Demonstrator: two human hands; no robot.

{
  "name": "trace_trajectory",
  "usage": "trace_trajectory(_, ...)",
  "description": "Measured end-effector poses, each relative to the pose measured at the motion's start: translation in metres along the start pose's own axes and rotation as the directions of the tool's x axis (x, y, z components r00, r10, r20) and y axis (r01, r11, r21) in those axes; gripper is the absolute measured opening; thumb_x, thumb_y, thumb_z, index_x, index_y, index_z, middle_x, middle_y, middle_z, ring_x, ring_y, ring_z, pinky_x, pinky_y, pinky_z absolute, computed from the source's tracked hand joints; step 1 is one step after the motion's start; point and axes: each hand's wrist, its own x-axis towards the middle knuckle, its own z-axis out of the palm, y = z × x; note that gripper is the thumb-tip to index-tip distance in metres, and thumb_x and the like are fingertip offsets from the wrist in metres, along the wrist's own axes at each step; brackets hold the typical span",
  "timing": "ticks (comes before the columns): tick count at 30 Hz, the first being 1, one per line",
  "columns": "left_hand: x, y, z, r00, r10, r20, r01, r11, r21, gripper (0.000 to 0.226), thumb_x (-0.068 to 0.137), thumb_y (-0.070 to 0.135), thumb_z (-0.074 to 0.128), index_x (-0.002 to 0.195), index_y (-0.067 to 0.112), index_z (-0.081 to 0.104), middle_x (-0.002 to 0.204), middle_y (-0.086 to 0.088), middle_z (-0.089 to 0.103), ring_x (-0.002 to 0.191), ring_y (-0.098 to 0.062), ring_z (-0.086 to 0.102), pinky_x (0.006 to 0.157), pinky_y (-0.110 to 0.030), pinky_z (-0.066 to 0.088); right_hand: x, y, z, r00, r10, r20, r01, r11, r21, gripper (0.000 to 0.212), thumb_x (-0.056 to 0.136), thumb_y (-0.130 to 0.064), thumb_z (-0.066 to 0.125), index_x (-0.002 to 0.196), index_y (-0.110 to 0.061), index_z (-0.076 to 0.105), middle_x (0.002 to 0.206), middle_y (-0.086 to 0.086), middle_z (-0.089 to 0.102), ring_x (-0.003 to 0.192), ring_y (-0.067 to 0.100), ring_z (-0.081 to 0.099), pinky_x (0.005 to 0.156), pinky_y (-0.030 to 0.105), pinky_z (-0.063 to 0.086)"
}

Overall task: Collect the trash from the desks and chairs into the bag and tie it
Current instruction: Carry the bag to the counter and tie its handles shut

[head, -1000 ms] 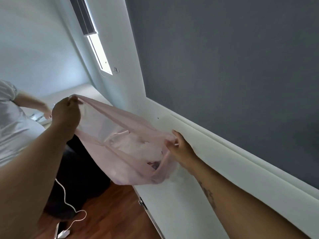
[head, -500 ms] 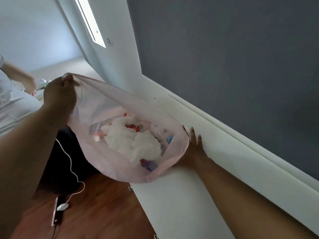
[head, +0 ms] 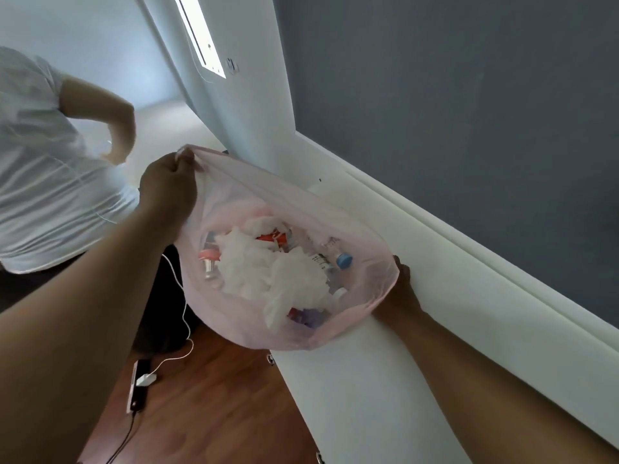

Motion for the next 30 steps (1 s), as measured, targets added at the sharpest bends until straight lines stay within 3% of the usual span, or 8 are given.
trace_trajectory(2,-0.004,0.004,0.0,1.0,0.002,0.006,-0.002,1.0,0.011,0.041,0.103,0.04,0.037,0.112,0.013,0.066,0.096,-0.007,0.057,0.089,-0.026,0.053,0.087,-0.035,0.043,0.0,0.016,0.001,0.948,-0.046,-0.316,-0.003,0.989,-0.151,0.031,0.077,-0.021,0.04,0.085,-0.008,0.068,0.081,0.013,0.063,0.079,0.034,0.051,0.061,0.037,0.047)
trace_trajectory(5,-0.009,0.011,0.003,0.999,0.013,0.041,-0.013,1.0,-0.005,0.039,0.102,0.04,0.037,0.113,0.016,0.067,0.095,-0.005,0.056,0.09,-0.025,0.054,0.081,-0.032,0.04,-0.022,0.039,-0.004,0.885,-0.118,-0.451,-0.019,0.958,-0.287,0.033,0.088,-0.02,0.043,0.116,-0.012,0.058,0.105,0.013,0.058,0.097,0.038,0.05,0.078,0.043,0.04)
trace_trajectory(10,-0.024,0.031,0.012,0.991,0.055,0.122,-0.044,0.994,-0.095,0.037,0.102,0.037,0.036,0.108,0.018,0.067,0.088,-0.006,0.06,0.08,-0.025,0.054,0.073,-0.032,0.044,-0.064,0.075,-0.032,0.77,0.112,-0.628,-0.17,0.985,-0.033,0.024,0.089,-0.013,0.057,0.112,-0.011,0.051,0.109,0.016,0.057,0.1,0.039,0.048,0.081,0.044,0.04)
trace_trajectory(13,-0.029,0.04,0.015,0.982,0.103,0.157,-0.079,0.986,-0.149,0.039,0.101,0.035,0.035,0.109,0.015,0.068,0.095,-0.017,0.064,0.076,-0.025,0.052,0.069,-0.031,0.04,-0.078,0.055,-0.057,0.708,0.049,-0.704,-0.053,0.998,0.016,0.021,0.085,-0.005,0.056,0.105,-0.008,0.051,0.104,0.017,0.056,0.097,0.04,0.046,0.08,0.045,0.039)
trace_trajectory(17,-0.031,0.05,0.013,0.979,0.109,0.17,-0.081,0.983,-0.162,0.038,0.102,0.035,0.036,0.111,0.015,0.068,0.097,-0.007,0.063,0.083,-0.022,0.053,0.075,-0.029,0.041,-0.093,-0.031,-0.065,0.694,-0.15,-0.704,0.221,0.975,0.011,0.033,0.075,-0.013,0.04,0.105,-0.009,0.053,0.104,0.013,0.057,0.094,0.033,0.045,0.079,0.041,0.039)
trace_trajectory(21,-0.022,0.046,0.004,0.977,0.124,0.175,-0.092,0.98,-0.177,0.039,0.1,0.041,0.041,0.104,0.018,0.071,0.095,0.0,0.064,0.086,-0.021,0.055,0.078,-0.029,0.041,-0.093,-0.123,-0.047,0.739,-0.324,-0.591,0.402,0.916,0.001,0.026,0.09,-0.013,0.05,0.116,-0.011,0.051,0.117,0.009,0.056,0.095,0.021,0.04,0.079,0.029,0.033)
trace_trajectory(27,0.004,0.029,-0.016,0.966,0.165,0.2,-0.129,0.975,-0.184,0.039,0.1,0.04,0.043,0.099,0.015,0.073,0.091,-0.001,0.062,0.083,-0.022,0.054,0.074,-0.027,0.038,-0.037,-0.2,-0.029,0.904,-0.31,-0.295,0.299,0.951,-0.082,0.073,0.085,-0.056,0.058,0.145,-0.031,0.026,0.148,0.006,0.035,0.13,0.03,0.036,0.105,0.043,0.036)
trace_trajectory(30,0.023,0.022,-0.027,0.959,0.193,0.208,-0.148,0.966,-0.213,0.04,0.1,0.039,0.043,0.099,0.012,0.073,0.089,0.0,0.061,0.072,-0.014,0.052,0.067,-0.027,0.04,-0.031,-0.2,-0.039,0.798,-0.334,-0.501,0.332,0.938,-0.097,0.08,0.076,-0.069,0.059,0.142,-0.03,0.037,0.144,0.004,0.038,0.128,0.028,0.035,0.102,0.043,0.033)
